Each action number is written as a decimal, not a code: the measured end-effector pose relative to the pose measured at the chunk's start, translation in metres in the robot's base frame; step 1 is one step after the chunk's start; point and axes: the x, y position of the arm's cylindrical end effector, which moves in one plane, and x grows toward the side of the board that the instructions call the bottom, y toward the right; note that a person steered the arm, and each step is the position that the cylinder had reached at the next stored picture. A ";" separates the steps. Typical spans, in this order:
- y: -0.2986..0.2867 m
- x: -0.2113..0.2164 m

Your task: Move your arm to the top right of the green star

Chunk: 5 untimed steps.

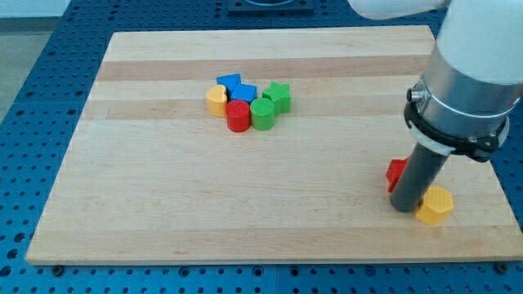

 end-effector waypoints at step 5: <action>-0.091 -0.131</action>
